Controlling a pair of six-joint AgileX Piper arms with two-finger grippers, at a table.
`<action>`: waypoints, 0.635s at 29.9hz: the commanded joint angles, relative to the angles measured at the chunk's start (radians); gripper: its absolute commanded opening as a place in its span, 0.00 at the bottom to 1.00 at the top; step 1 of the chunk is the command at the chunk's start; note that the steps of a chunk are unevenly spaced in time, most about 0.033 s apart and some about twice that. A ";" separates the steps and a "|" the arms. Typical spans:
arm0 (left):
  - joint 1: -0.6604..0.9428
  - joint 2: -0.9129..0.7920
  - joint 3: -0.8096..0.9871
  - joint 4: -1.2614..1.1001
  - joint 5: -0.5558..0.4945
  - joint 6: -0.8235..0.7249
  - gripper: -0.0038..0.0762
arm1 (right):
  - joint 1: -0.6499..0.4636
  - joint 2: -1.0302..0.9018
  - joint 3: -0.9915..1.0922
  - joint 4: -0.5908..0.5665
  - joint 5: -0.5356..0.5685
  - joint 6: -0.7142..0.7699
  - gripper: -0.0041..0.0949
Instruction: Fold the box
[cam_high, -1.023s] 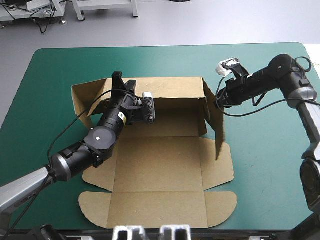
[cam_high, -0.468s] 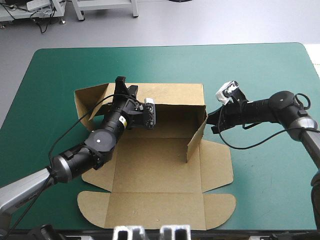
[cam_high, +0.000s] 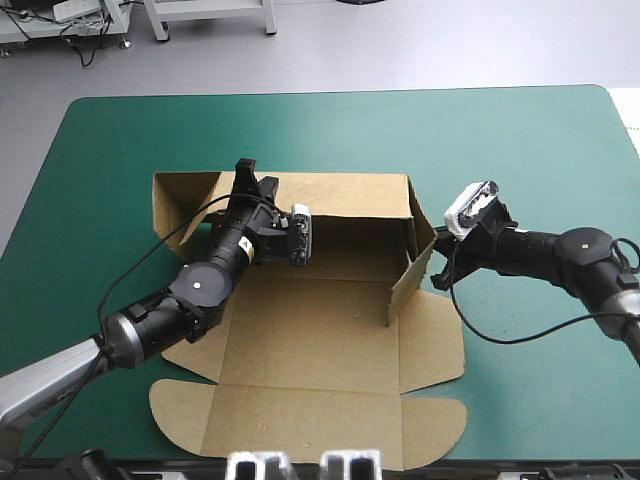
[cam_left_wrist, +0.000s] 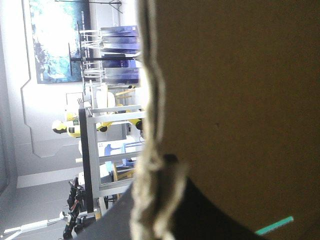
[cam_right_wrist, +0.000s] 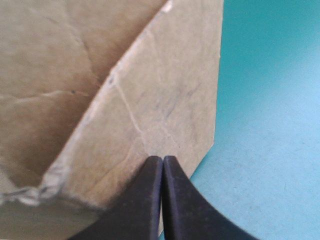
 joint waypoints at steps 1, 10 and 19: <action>-0.005 -0.033 0.004 0.056 -0.007 0.003 0.03 | -0.007 -0.050 -0.013 0.048 0.067 -0.022 0.02; -0.005 -0.033 0.009 0.046 0.015 -0.007 0.04 | -0.007 -0.050 -0.008 -0.015 0.203 0.002 0.02; -0.005 -0.033 0.009 0.046 0.024 -0.008 0.04 | -0.007 -0.050 -0.002 -0.080 0.347 0.032 0.17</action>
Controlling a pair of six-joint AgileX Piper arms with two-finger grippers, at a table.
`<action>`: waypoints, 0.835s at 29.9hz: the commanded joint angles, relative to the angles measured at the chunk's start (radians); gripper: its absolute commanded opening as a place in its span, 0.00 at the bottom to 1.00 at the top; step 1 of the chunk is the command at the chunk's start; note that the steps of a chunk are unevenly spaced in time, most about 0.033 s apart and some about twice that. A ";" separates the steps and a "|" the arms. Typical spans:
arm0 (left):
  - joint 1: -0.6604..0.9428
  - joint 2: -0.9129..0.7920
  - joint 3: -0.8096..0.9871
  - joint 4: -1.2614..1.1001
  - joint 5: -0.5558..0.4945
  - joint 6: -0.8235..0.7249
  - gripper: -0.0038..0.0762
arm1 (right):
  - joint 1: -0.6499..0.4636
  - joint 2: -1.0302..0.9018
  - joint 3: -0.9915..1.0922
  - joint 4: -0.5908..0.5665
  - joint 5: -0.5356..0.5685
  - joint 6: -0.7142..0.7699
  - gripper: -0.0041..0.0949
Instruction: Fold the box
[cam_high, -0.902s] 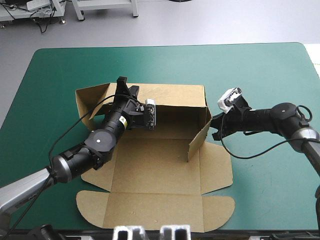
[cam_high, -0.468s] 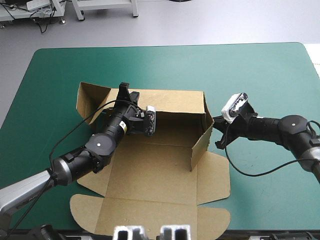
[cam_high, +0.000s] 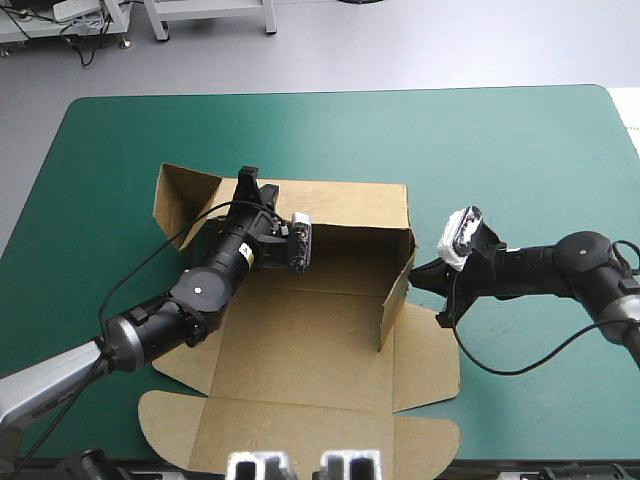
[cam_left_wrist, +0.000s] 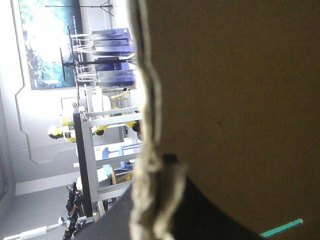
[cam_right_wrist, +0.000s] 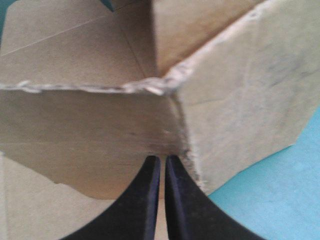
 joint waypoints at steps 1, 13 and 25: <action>-0.005 -0.032 -0.022 0.032 0.030 -0.019 0.04 | -0.007 -0.031 -0.020 0.037 0.094 -0.010 0.26; -0.007 0.002 -0.014 0.043 0.065 0.008 0.04 | -0.007 -0.031 -0.023 0.149 -0.039 -0.109 0.88; -0.079 0.116 -0.179 -0.068 0.148 -0.017 0.06 | 0.110 -0.029 -0.023 0.231 -0.302 -0.150 0.87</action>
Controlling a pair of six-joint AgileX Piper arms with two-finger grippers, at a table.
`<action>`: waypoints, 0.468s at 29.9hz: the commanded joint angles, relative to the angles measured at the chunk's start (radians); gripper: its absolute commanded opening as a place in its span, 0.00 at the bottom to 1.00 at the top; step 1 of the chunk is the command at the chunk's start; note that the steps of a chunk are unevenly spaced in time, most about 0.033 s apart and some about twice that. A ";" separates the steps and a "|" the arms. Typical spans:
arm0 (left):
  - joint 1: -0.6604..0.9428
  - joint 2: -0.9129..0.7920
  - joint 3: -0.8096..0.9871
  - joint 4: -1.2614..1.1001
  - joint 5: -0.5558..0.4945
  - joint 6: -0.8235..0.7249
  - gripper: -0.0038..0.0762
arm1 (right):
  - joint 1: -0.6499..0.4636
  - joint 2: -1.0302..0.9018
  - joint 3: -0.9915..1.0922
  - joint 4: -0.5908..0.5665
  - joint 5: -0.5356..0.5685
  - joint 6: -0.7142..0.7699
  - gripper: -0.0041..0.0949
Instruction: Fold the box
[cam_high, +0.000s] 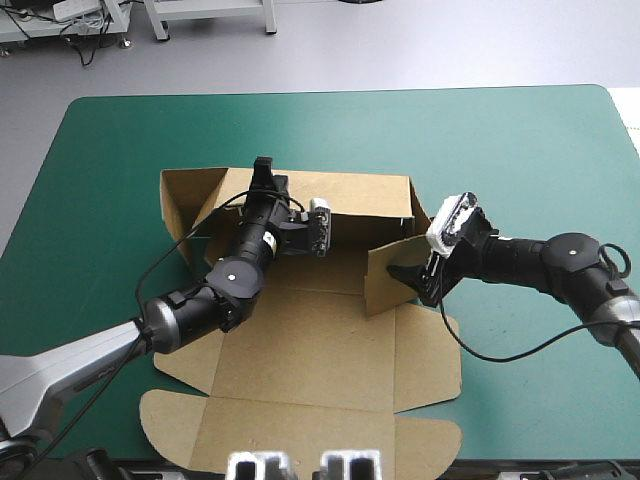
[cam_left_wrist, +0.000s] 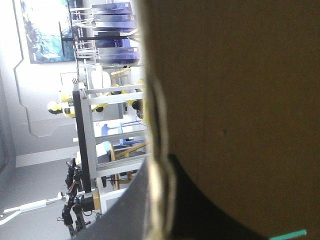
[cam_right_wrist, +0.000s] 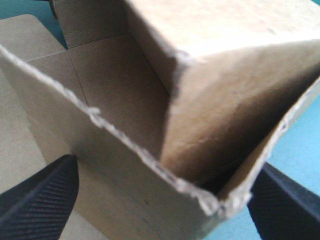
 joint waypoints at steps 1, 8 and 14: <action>-0.019 -0.005 -0.071 -0.005 0.003 -0.007 0.06 | 0.038 -0.028 -0.023 0.082 -0.088 -0.012 0.87; -0.020 0.011 -0.071 -0.002 -0.013 -0.005 0.06 | 0.056 -0.023 -0.023 0.145 -0.120 -0.012 0.84; -0.055 0.011 -0.097 -0.061 0.004 -0.005 0.06 | 0.093 0.011 -0.023 0.181 -0.161 0.015 0.79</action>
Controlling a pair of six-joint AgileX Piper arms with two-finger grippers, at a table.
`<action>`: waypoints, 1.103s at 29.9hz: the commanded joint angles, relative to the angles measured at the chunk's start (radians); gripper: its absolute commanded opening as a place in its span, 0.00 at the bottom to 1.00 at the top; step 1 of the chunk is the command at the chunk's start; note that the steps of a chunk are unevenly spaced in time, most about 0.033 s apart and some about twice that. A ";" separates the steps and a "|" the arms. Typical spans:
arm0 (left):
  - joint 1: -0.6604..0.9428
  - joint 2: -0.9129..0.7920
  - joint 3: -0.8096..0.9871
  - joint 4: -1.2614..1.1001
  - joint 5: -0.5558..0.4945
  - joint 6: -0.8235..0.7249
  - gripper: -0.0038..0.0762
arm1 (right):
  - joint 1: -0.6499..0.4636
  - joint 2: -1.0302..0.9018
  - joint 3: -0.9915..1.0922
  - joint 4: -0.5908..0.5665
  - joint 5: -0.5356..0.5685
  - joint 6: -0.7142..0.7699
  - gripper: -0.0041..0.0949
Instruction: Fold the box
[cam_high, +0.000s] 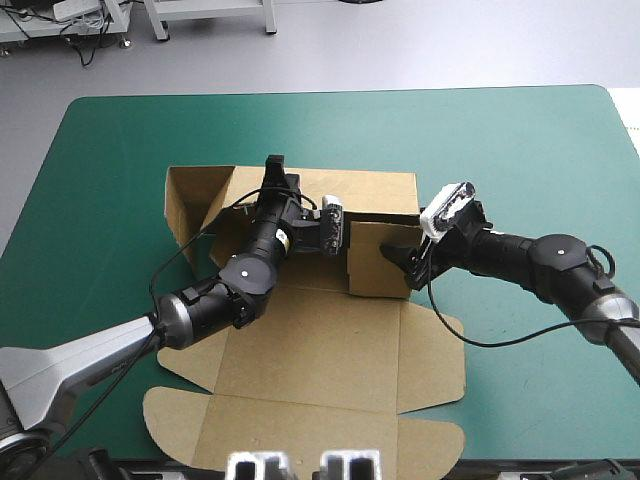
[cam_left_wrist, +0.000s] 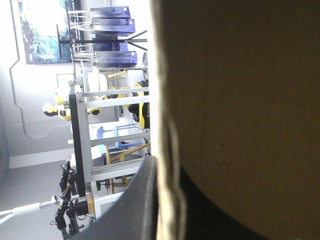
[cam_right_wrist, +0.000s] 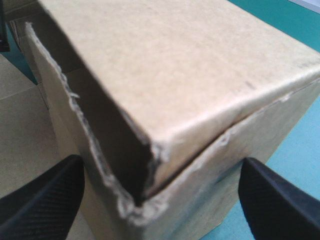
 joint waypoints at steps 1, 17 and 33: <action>-0.025 -0.027 -0.060 -0.047 -0.009 -0.008 0.06 | 0.031 -0.002 -0.023 0.053 0.003 0.003 0.77; -0.025 -0.029 -0.081 -0.124 0.074 0.017 0.08 | 0.117 0.023 -0.023 0.018 0.051 0.038 0.02; -0.126 -0.084 -0.081 -0.144 0.074 0.029 0.65 | 0.115 0.030 -0.174 -0.295 -0.336 0.408 0.02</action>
